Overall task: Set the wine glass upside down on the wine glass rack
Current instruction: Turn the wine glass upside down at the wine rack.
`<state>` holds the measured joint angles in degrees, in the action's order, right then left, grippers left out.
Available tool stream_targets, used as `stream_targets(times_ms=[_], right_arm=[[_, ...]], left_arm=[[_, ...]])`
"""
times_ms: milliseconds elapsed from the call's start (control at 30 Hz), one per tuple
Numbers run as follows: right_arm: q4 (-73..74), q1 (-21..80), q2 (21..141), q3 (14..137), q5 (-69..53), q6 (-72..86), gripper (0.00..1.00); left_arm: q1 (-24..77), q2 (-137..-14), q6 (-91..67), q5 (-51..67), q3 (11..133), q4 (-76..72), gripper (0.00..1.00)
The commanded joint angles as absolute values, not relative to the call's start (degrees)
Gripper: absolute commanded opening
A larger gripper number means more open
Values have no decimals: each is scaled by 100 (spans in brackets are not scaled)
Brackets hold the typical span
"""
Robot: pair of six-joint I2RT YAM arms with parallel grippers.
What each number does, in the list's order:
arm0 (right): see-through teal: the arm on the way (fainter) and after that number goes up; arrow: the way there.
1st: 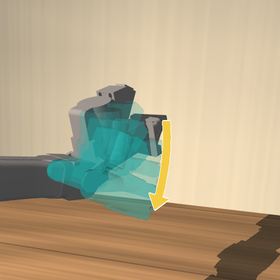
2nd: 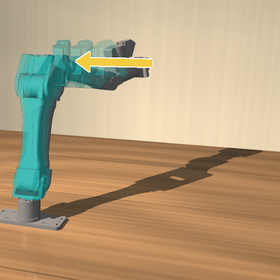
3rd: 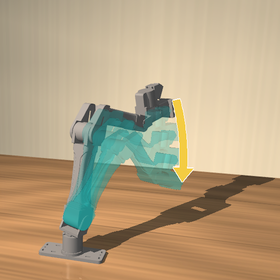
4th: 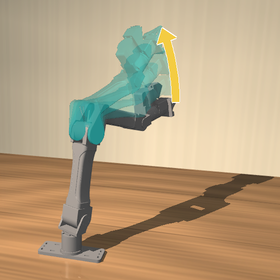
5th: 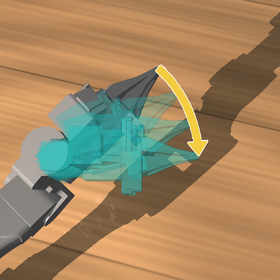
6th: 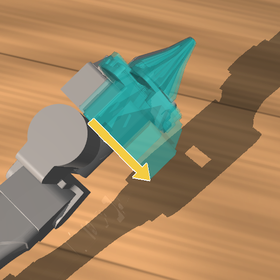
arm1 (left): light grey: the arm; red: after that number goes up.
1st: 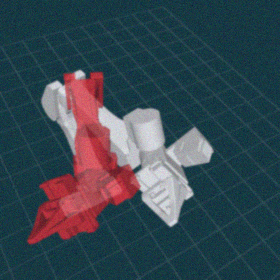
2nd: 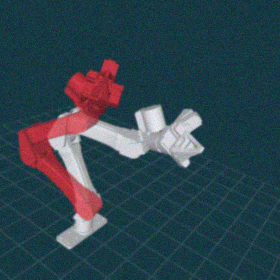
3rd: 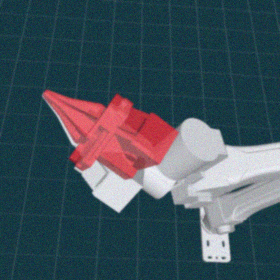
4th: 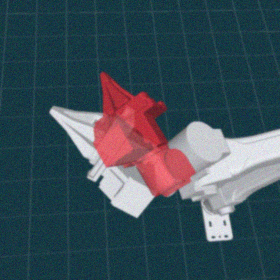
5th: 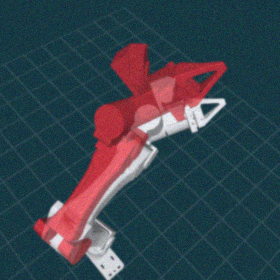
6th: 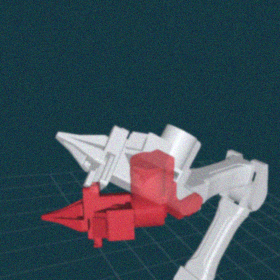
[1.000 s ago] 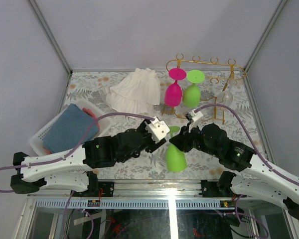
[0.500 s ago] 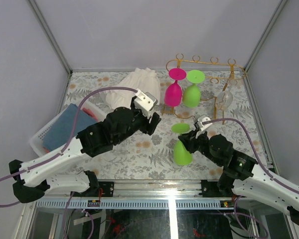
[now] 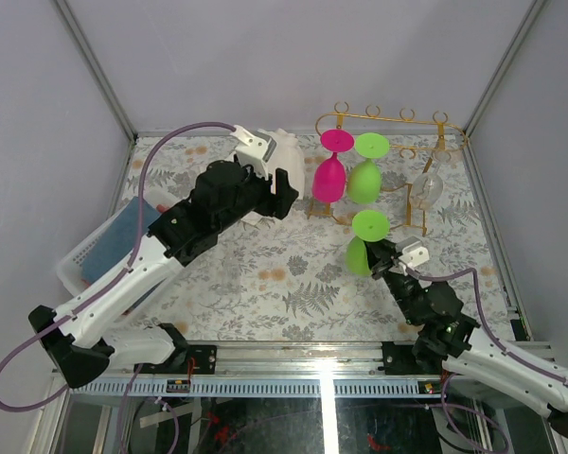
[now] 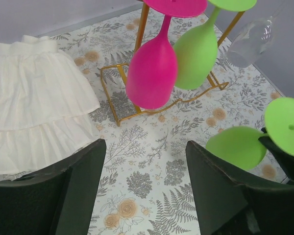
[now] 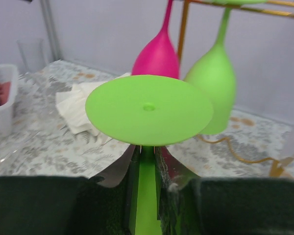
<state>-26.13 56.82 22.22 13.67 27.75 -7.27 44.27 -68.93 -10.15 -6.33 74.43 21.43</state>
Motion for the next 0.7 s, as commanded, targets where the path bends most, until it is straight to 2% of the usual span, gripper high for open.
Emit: stream_targets(times_ms=[0,267,467,667], right_arm=[[-4154,5647,2046,1384,3699,-1819,0],[-3771,4992,2432,1967,3366,-1910,0],[-3755,3496,3138,2292,1848,-837,0],[-4055,2643,3771,2669,680,-359,0]], left_arm=[[4246,-6794,-1248,-383,7508,1765,67],[4179,-6706,-1230,-366,7180,1710,67],[4164,-6614,-1200,-426,7068,1688,67],[4149,-6585,-1165,-479,6935,1641,67]])
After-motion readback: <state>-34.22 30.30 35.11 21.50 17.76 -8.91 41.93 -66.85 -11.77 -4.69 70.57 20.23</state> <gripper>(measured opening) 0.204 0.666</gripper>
